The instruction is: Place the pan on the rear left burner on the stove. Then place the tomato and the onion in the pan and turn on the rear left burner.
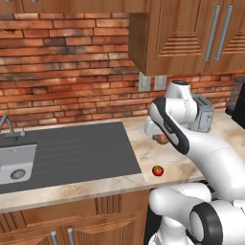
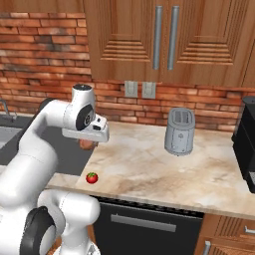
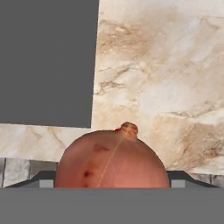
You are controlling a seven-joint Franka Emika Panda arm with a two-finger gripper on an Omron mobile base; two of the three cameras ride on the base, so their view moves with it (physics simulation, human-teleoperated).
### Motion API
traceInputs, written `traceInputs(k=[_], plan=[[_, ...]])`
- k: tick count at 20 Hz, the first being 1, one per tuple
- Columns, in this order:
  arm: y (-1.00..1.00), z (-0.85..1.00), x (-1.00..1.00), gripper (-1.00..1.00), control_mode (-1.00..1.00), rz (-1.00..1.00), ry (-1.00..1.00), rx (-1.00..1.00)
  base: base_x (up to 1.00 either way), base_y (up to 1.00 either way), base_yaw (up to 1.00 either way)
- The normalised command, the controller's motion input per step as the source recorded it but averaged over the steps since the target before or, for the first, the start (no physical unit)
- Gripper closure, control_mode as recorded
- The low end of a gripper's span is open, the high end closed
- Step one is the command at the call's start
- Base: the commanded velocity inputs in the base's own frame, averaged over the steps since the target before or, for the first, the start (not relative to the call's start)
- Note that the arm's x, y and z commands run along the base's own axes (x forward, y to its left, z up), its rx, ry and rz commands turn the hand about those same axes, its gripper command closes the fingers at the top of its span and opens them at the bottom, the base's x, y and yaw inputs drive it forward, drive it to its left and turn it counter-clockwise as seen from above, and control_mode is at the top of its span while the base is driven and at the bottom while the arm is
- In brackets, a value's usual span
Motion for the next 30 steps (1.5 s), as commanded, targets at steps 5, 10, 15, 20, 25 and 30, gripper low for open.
traceInputs(k=[5,10,15,20,25,30], plan=[[-0.11,0.01,-0.48,1.0,-1.0,0.0,0.12,-0.02,0.0,0.0,0.0],[-0.02,0.0,-0.34,1.0,-1.0,0.0,0.13,-0.02,0.0,0.0,0.0],[0.0,0.0,-0.3,1.0,-1.0,0.0,0.06,-0.03,0.0,0.0,0.0],[0.0,0.0,-0.18,1.0,-1.0,0.0,0.02,0.0,0.0,0.0,0.0],[0.0,0.0,-0.13,1.0,1.0,0.0,0.01,0.0,-0.06,0.0,0.0],[0.0,0.0,0.0,1.0,1.0,0.0,0.0,0.0,-0.44,0.06,0.0]])
